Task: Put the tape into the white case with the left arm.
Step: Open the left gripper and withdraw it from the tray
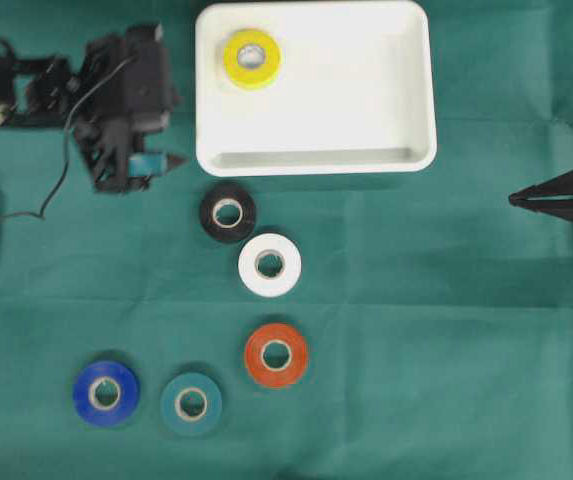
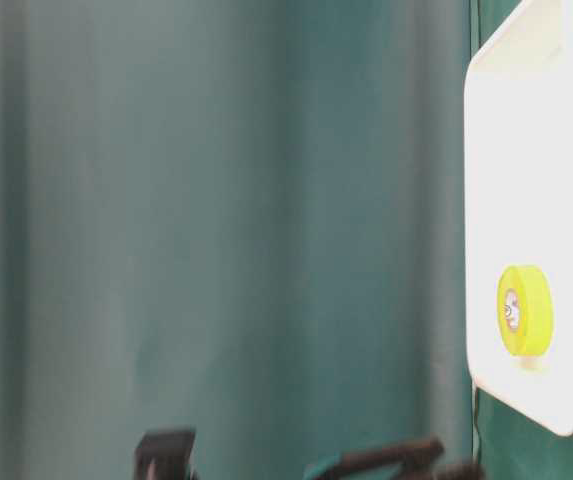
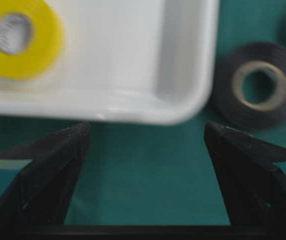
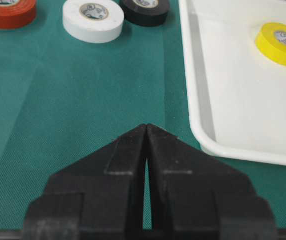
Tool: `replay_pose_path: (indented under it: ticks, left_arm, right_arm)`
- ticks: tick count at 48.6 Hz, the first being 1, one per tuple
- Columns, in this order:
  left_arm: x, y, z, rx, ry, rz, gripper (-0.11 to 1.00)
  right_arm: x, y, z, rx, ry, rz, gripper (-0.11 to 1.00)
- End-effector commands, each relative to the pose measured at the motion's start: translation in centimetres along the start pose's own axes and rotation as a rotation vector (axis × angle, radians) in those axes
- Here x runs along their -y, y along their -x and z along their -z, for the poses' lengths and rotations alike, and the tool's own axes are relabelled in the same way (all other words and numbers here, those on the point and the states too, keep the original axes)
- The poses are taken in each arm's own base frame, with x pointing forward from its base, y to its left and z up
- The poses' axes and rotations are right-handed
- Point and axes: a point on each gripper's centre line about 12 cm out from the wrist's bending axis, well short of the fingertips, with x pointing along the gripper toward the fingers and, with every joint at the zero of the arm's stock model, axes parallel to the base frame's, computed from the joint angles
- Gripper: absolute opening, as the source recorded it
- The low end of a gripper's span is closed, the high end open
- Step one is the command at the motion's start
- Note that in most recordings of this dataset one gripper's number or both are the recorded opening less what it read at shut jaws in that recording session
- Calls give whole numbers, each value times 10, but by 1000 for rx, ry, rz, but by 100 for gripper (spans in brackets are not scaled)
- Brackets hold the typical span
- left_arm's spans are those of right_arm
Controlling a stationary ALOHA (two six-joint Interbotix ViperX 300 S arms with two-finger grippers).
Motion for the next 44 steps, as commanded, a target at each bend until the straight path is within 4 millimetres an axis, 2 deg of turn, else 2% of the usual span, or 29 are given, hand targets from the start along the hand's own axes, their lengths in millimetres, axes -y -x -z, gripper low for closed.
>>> replay_pose_path:
  ticks: [1, 8, 16, 29, 44]
  left_arm:
    - [13, 15, -2, 39, -16, 25, 99]
    - [32, 29, 9, 52, -24, 71, 99]
    - [44, 44, 23, 81, -38, 101, 99]
    - [48, 57, 43, 106, -53, 113, 99]
    - [48, 56, 45, 100, -63, 113, 99]
  right_arm:
    - [0, -1, -4, 11, 0, 2, -9]
    - [0, -1, -4, 11, -2, 2, -9]
    - [0, -1, -4, 9, 0, 2, -9]
    - [0, -1, -4, 11, 0, 2, -9]
    - [0, -1, -4, 11, 0, 2, -9]
